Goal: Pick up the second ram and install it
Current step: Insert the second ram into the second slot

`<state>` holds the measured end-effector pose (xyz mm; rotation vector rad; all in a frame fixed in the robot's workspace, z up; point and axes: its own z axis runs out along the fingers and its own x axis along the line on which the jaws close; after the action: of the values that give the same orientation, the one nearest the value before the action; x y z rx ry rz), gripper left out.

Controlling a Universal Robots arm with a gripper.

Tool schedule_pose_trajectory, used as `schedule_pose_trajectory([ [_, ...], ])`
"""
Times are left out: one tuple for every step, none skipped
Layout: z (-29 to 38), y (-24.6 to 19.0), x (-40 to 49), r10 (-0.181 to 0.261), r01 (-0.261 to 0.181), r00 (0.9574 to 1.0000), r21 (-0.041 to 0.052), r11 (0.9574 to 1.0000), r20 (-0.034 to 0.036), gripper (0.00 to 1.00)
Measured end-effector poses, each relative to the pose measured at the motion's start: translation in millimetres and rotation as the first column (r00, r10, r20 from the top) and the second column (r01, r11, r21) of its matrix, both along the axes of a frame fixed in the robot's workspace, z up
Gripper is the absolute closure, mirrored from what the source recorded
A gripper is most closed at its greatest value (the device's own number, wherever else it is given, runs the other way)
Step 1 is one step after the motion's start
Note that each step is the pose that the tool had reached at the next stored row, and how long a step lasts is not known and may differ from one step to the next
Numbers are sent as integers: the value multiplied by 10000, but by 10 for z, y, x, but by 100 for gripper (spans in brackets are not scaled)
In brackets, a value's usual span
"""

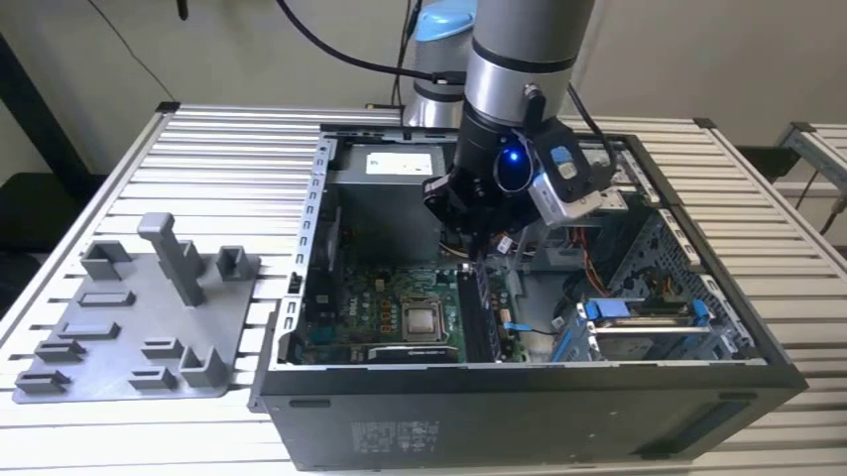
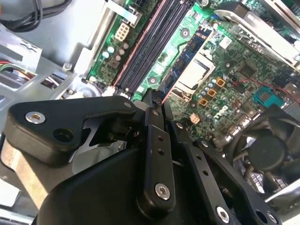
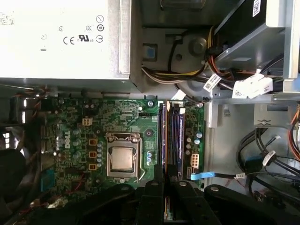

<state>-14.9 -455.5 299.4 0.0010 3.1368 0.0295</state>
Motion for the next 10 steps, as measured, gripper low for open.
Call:
schedule_pose_trajectory([
  [-19,0,-4,0,0,10000,-2,10000,29,85],
  [-36,0,-6,1,-1,10000,-1,10000,57,85],
  [-55,0,-8,1,-1,10000,-1,10000,82,85],
  [-73,0,-9,1,-1,10000,-1,10000,98,85],
  [-91,0,-11,-4,4,9999,-1,10000,109,85],
  [-109,-2,-12,-20,20,9999,-2,10000,121,85],
  [-128,-3,-12,-53,53,9999,-1,10000,130,85],
  [-145,-5,-13,-96,96,9999,-2,10000,134,85],
  [-163,-7,-14,-130,130,9998,-2,9999,139,85],
  [-181,-8,-14,-149,149,9998,0,9999,150,85],
])
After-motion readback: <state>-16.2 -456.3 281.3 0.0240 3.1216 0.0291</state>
